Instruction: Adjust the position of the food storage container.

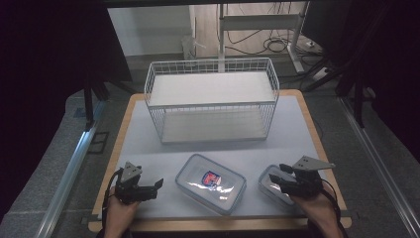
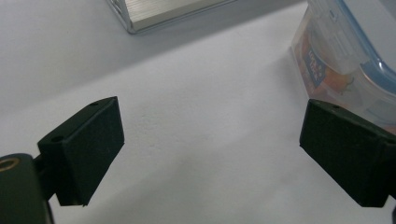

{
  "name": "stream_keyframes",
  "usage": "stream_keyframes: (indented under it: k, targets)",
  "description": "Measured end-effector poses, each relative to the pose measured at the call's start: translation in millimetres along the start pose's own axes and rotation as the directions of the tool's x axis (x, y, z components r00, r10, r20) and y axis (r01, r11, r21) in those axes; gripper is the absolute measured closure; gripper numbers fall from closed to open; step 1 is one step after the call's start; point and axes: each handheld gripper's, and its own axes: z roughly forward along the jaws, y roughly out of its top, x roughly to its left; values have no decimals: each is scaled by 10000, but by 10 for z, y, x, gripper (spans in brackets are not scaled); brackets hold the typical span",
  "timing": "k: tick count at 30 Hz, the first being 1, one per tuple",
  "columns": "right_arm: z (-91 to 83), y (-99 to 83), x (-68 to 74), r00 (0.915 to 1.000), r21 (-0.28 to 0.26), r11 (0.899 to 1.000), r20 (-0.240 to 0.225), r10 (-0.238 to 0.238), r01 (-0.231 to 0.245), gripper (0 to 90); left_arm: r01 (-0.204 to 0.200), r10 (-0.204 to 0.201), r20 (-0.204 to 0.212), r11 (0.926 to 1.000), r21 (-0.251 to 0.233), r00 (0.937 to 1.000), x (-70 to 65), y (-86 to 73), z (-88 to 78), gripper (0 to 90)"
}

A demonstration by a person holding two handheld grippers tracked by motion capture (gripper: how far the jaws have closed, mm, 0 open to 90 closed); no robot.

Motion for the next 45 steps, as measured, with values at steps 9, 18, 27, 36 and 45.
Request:
stream_keyframes:
  k: [9,18,27,36,45]
  targets:
    - [-11,32,232,9879,350,9905,-852,-1293,1327,895,-69,69,-78,10000,58,9999,-7,-1,3,65]
    - [46,-14,486,9700,962,9809,-1924,-1486,1693,897,-217,219,-223,9997,99,9995,-14,0,0,65]
    - [118,-222,458,9794,2195,9625,-1576,-1263,1594,897,-247,250,-271,9996,110,9993,-16,-3,-5,65]
    - [79,-221,294,9866,2220,9669,-1299,-987,1259,897,-310,316,-256,9992,237,9992,-22,-8,5,65]
    - [-72,-272,-42,9991,2265,9731,-169,-388,417,897,-260,266,-240,9994,242,9994,-19,-11,9,65]
